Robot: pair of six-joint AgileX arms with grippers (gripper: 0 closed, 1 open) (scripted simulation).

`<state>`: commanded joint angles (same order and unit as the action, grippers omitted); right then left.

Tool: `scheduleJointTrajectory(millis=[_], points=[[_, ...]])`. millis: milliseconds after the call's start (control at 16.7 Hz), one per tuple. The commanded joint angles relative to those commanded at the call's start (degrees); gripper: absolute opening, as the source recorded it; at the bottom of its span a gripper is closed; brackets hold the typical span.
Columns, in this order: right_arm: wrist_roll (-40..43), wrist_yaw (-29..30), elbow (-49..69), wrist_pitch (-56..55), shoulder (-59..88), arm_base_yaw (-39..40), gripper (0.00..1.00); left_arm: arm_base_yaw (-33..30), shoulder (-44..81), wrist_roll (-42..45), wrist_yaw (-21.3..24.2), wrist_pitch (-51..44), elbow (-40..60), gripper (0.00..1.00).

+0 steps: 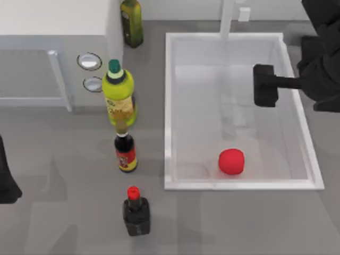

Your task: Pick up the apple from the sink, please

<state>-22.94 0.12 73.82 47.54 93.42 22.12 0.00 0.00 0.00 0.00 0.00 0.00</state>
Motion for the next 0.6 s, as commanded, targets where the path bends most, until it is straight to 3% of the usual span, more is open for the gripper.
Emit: scheduleJointTrajectory(millis=[300, 600], points=[[-5.2, 0.0, 16.9, 10.8, 22.7, 5.0, 1.00, 0.0, 0.0, 0.0, 0.0, 0.0, 0.0, 1.00], [-7.3, 0.0, 23.6, 15.2, 31.3, 7.1, 1.00, 0.0, 0.0, 0.0, 0.0, 0.0, 0.0, 1.00]])
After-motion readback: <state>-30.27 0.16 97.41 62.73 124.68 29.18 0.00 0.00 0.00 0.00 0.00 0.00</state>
